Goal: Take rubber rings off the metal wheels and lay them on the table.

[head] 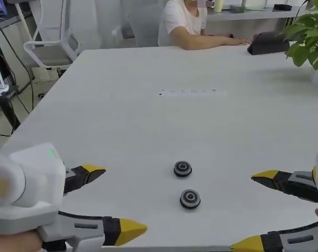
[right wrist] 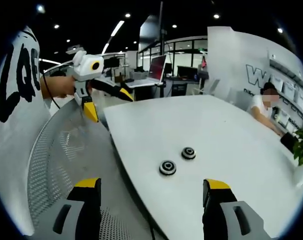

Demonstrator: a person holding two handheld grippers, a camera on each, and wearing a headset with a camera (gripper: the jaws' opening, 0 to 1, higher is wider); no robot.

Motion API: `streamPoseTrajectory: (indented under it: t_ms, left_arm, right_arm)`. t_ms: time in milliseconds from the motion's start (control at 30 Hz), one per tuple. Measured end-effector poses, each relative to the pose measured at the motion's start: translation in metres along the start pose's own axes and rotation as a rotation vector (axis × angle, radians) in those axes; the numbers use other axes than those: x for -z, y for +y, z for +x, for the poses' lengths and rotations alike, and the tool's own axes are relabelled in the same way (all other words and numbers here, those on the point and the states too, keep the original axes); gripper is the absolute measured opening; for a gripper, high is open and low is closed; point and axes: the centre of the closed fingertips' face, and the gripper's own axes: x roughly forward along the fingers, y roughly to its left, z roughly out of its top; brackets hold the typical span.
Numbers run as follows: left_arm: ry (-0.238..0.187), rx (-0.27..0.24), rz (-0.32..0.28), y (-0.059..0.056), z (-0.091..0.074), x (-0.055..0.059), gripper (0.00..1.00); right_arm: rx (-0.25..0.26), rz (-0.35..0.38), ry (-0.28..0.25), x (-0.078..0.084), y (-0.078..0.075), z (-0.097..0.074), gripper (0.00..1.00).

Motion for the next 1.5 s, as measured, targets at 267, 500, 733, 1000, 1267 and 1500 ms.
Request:
streamPoseTrajectory:
  t_ms: [267, 500, 733, 1000, 1267, 1500]
  left_arm:
    - [0.003, -0.025, -0.006, 0.002, -0.002, 0.000, 0.79]
    - [0.002, -0.063, -0.006, 0.005, -0.003, -0.005, 0.79]
    - [0.004, -0.100, -0.006, 0.003, 0.002, -0.008, 0.79]
    - [0.001, -0.117, -0.012, -0.004, 0.009, -0.011, 0.79]
    - [0.007, -0.111, -0.007, -0.004, 0.010, -0.011, 0.80]
    - [0.016, -0.082, 0.013, 0.014, 0.005, -0.012, 0.80]
  right_arm:
    - [-0.016, -0.008, -0.002, -0.001, 0.000, 0.001, 0.83]
    - [-0.043, -0.025, -0.008, -0.001, -0.005, -0.001, 0.83]
    - [-0.066, -0.038, -0.015, 0.003, -0.012, -0.009, 0.83]
    - [-0.075, -0.042, -0.035, 0.004, -0.019, -0.018, 0.83]
    - [-0.076, -0.030, -0.046, 0.004, -0.021, -0.014, 0.83]
    - [-0.046, -0.019, -0.060, -0.005, -0.023, -0.001, 0.83]
